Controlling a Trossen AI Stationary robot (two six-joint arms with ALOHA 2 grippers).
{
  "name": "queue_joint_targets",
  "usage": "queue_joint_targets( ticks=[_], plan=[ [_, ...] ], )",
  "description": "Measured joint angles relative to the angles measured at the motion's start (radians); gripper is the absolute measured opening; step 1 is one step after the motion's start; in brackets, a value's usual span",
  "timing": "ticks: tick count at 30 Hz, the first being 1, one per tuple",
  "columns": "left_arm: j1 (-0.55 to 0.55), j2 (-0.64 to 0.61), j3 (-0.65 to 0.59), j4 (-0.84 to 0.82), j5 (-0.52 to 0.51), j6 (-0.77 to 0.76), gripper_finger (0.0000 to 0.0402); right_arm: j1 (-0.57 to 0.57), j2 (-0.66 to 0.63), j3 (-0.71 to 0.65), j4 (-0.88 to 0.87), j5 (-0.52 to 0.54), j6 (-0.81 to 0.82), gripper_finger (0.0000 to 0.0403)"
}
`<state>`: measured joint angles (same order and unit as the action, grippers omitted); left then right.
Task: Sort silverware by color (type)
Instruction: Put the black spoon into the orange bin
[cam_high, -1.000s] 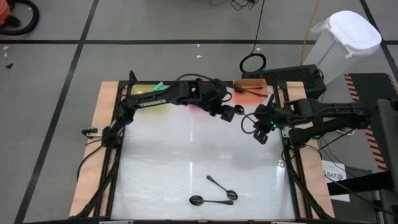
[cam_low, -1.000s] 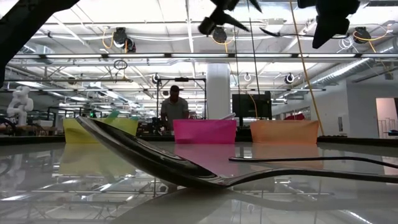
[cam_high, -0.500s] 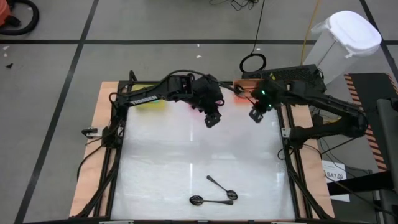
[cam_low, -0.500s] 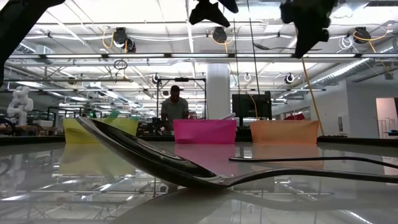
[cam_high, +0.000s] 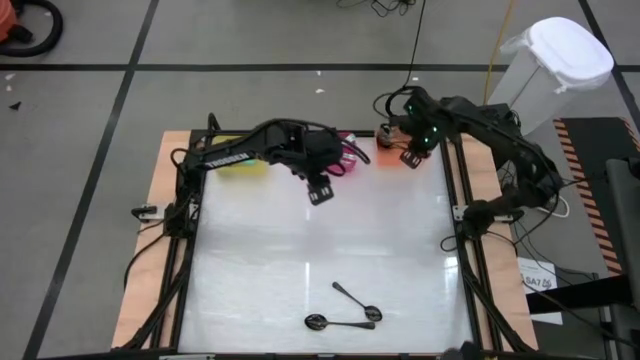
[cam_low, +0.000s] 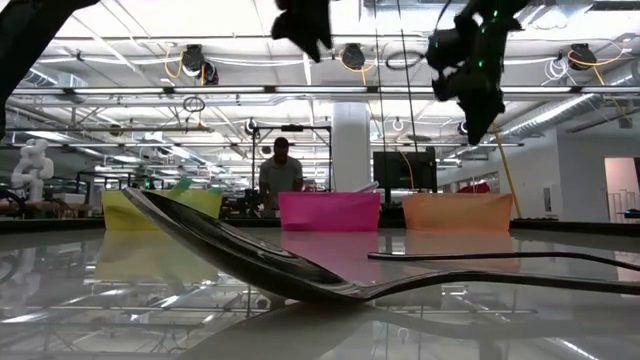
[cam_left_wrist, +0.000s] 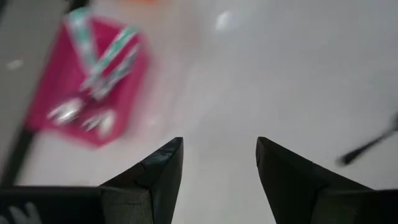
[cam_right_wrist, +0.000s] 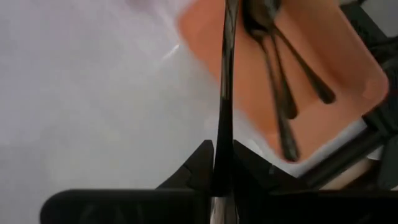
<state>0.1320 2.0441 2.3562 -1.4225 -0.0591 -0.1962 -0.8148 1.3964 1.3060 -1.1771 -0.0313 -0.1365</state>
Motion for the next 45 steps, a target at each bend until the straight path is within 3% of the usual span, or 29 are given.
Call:
queue_joint_targets(
  ticks=[3,9,16,23,33,45],
  plan=[
    [0.009,-0.012,-0.001,-0.078,-0.066,0.021,0.0202,-0.075,0.047,0.000,0.021,0.000,-0.058,0.0034],
    [0.043,-0.024,0.000,-0.068,-0.073,0.049,0.0202,-0.162,0.157,0.000,0.074,0.003,-0.149,0.0035],
    [0.085,-0.024,0.000,-0.068,-0.074,0.061,0.0202,-0.173,0.285,0.000,0.108,0.106,-0.233,0.0040],
    [0.104,-0.024,0.000,-0.069,-0.073,0.057,0.0202,-0.179,0.369,0.000,0.126,0.113,-0.276,0.0041],
    [0.104,-0.024,0.000,-0.069,-0.073,0.055,0.0202,-0.177,0.386,0.001,0.198,0.262,-0.390,0.0074],
    [0.098,-0.024,0.000,-0.068,-0.072,0.014,0.0202,-0.157,0.343,0.014,0.201,0.264,-0.306,0.0152]
  ],
)
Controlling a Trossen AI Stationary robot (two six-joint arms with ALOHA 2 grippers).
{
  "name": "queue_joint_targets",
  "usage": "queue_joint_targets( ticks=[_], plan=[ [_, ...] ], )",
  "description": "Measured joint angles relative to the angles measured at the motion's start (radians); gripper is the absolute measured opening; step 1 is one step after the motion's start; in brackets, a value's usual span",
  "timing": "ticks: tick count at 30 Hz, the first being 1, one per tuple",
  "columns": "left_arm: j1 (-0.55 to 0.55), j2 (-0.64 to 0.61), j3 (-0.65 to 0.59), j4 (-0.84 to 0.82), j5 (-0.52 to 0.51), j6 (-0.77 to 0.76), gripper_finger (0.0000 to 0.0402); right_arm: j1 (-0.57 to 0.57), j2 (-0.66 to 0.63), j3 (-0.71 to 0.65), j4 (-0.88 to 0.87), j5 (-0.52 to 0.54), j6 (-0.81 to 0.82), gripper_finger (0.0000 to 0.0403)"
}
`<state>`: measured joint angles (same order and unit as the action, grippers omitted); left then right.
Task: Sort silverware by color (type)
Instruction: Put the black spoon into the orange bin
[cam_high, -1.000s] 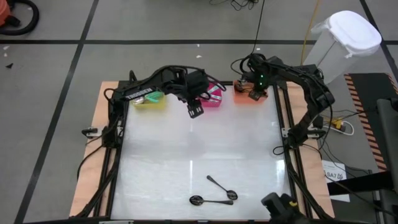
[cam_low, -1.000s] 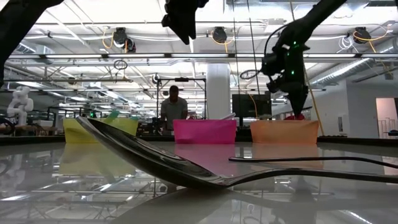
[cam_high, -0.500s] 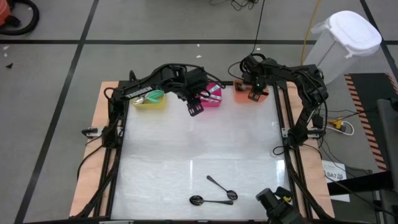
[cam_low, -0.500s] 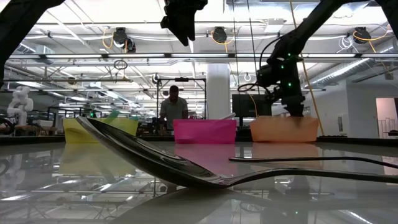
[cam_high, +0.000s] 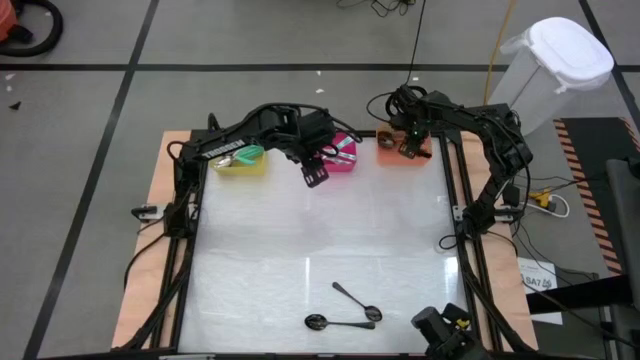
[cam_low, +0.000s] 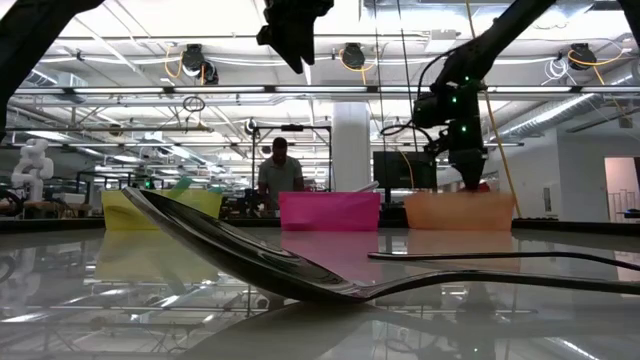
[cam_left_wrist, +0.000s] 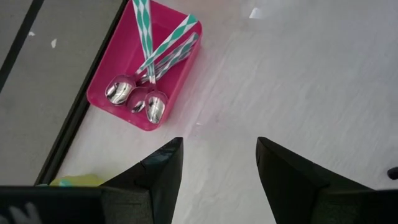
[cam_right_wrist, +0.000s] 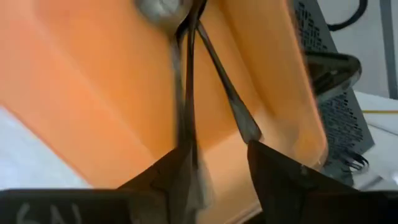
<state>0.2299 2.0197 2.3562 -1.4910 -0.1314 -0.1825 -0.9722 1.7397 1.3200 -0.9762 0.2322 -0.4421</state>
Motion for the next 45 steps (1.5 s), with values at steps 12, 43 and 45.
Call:
queue_joint_targets(
  ticks=[12,43,45],
  plan=[
    [-0.027,0.000,0.000,-0.003,0.000,-0.002,0.0202,0.026,-0.101,0.000,-0.077,-0.160,0.115,0.0165],
    [-0.309,0.035,-0.001,0.086,0.113,0.127,0.0202,0.574,-0.725,-0.001,-0.282,-0.363,0.745,0.0164],
    [-0.333,0.043,0.000,0.130,0.112,0.117,0.0202,0.601,-0.758,-0.001,-0.297,-0.364,0.785,0.0164]
  ],
)
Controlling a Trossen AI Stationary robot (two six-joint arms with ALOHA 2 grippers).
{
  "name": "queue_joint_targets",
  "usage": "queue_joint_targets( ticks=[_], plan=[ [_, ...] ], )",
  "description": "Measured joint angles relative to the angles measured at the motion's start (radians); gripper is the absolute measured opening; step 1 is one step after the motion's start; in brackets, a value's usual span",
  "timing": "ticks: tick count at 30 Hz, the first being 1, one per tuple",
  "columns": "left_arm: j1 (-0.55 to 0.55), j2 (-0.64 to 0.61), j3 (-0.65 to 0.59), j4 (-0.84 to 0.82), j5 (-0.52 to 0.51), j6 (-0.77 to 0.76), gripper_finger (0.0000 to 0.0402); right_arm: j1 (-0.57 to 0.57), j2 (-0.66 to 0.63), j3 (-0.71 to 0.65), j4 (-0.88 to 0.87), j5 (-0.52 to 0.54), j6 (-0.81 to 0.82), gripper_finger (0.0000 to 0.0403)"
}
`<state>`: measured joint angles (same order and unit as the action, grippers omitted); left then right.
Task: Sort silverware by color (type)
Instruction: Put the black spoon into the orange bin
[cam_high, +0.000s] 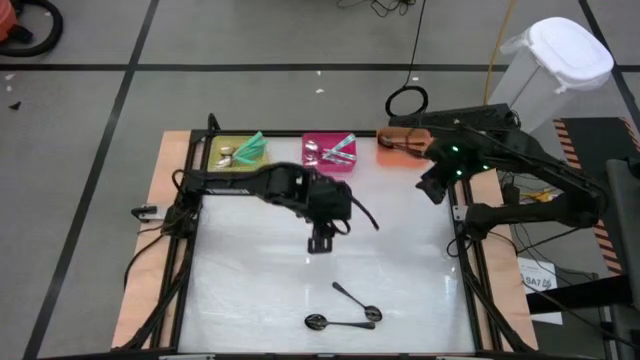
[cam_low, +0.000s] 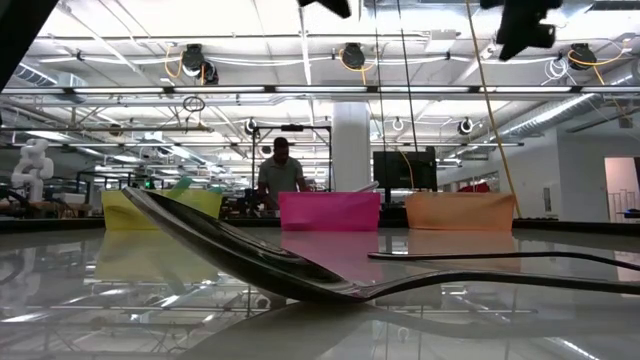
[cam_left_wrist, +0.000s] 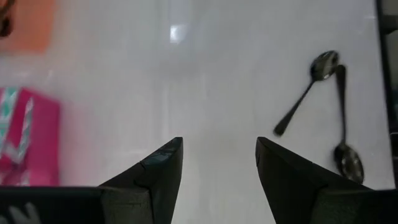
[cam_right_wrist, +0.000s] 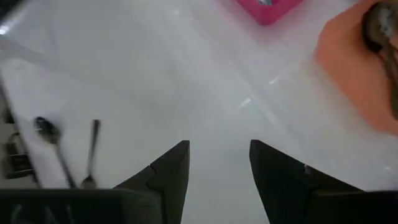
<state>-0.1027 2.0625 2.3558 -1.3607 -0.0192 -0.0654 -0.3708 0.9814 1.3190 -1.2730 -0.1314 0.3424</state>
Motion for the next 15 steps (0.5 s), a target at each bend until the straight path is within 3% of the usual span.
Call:
queue_joint_targets(
  ticks=[6,15],
  plan=[
    [-0.081,0.053,-0.001,0.191,-0.005,0.075,0.0202,0.099,-0.096,0.000,-0.006,0.001,0.089,0.0164],
    [-0.200,0.163,0.000,0.378,-0.010,0.103,0.0203,0.152,-0.181,0.000,-0.033,0.006,0.055,0.0164]
  ],
)
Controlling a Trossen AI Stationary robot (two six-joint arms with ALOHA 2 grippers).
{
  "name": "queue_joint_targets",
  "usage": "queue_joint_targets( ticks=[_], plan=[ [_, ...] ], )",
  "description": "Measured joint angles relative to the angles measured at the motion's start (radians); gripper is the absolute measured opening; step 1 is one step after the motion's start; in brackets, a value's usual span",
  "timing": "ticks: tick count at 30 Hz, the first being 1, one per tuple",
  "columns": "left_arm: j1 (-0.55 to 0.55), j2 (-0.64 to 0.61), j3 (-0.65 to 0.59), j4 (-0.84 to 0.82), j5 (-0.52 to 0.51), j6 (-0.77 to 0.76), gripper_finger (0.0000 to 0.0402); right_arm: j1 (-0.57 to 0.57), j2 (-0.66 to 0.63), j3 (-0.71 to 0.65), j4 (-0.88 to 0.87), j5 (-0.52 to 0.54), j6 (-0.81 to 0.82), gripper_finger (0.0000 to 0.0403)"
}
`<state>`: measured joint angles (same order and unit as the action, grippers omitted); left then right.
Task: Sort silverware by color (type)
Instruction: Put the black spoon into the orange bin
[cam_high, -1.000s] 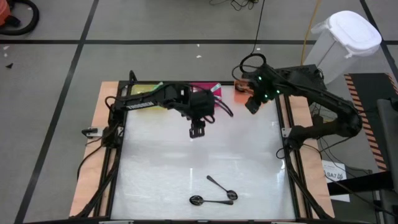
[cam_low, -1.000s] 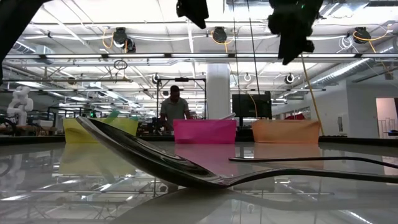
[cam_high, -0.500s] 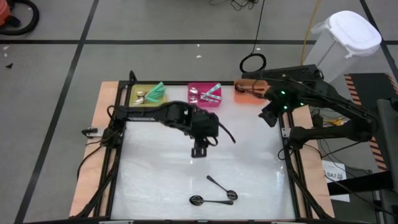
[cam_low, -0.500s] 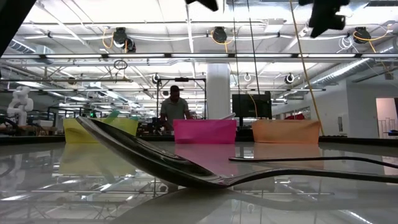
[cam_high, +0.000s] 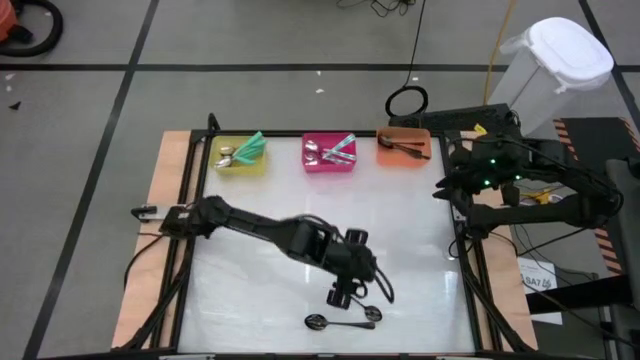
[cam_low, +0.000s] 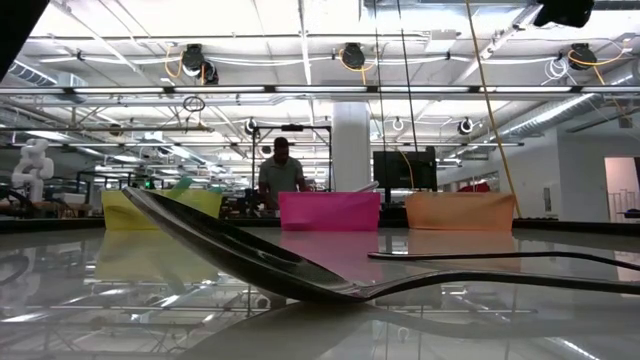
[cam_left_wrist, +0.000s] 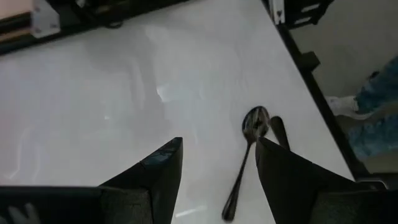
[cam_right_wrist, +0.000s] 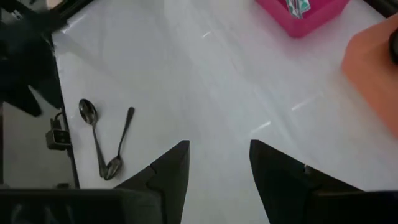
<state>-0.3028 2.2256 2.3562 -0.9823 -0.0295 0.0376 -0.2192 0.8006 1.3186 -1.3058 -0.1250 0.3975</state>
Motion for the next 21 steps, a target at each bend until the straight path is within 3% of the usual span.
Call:
queue_joint_targets(
  ticks=[11,21],
  plan=[
    [-0.026,0.191,-0.001,0.059,0.138,0.009,0.0210,0.000,-0.041,0.000,-0.019,-0.006,-0.019,0.0164],
    [-0.027,0.282,0.000,0.104,0.143,-0.014,0.0301,-0.001,-0.074,0.000,-0.031,-0.001,-0.017,0.0164]
  ],
)
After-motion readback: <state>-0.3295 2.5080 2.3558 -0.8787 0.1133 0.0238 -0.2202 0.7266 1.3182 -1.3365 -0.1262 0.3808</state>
